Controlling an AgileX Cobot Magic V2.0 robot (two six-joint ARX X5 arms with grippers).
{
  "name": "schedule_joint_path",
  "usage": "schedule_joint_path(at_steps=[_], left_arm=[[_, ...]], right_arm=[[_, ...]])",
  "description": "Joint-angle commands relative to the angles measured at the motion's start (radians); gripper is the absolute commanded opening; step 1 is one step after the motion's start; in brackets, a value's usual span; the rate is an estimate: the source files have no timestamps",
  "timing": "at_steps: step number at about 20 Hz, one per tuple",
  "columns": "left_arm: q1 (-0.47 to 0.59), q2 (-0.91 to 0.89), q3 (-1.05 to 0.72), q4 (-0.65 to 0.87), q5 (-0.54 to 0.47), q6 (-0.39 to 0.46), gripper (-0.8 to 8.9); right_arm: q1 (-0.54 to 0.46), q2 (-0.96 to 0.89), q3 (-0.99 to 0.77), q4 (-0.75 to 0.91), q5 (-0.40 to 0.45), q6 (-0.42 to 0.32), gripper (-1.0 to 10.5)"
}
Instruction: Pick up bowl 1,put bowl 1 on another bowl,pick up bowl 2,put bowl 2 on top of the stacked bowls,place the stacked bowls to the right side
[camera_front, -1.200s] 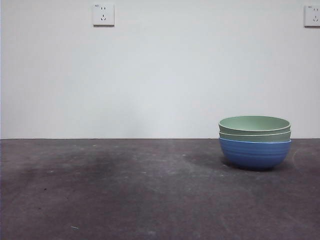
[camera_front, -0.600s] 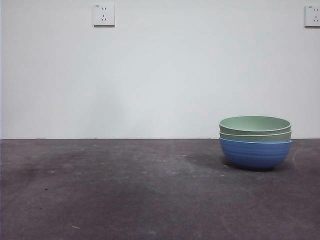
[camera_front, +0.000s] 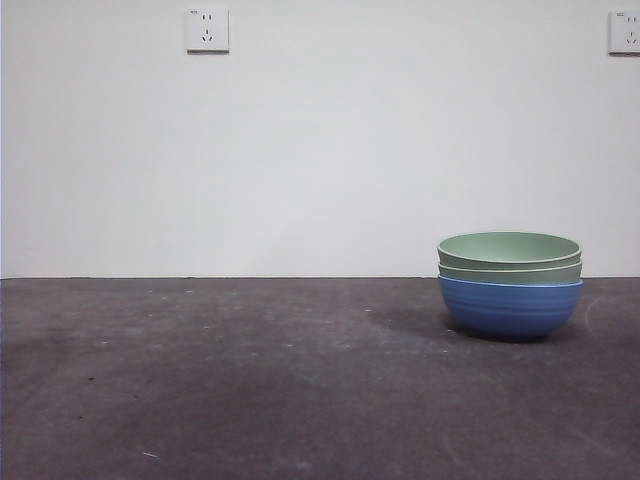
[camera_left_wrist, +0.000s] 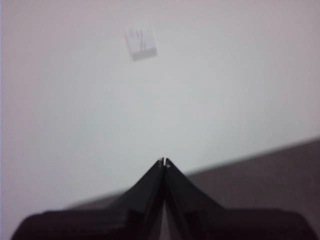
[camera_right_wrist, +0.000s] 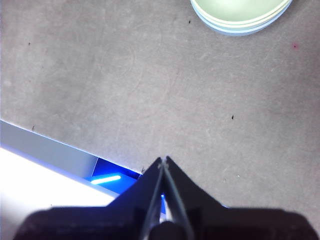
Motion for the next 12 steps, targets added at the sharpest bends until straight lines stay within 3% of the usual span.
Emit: schedule_joint_path(at_steps=[1, 6, 12], left_arm=[[0.013, -0.067, -0.124, 0.014, 0.000, 0.009, -0.04], [0.023, -0.175, -0.303, 0.013, 0.000, 0.003, -0.04], [0.023, -0.237, -0.396, -0.056, 0.000, -0.035, -0.03]], right_arm=[[0.000, 0.000, -0.008, 0.003, 0.003, -0.001, 0.0], [0.000, 0.000, -0.008, 0.003, 0.003, -0.001, 0.0], [0.000, 0.000, -0.008, 0.003, 0.003, -0.001, 0.0]])
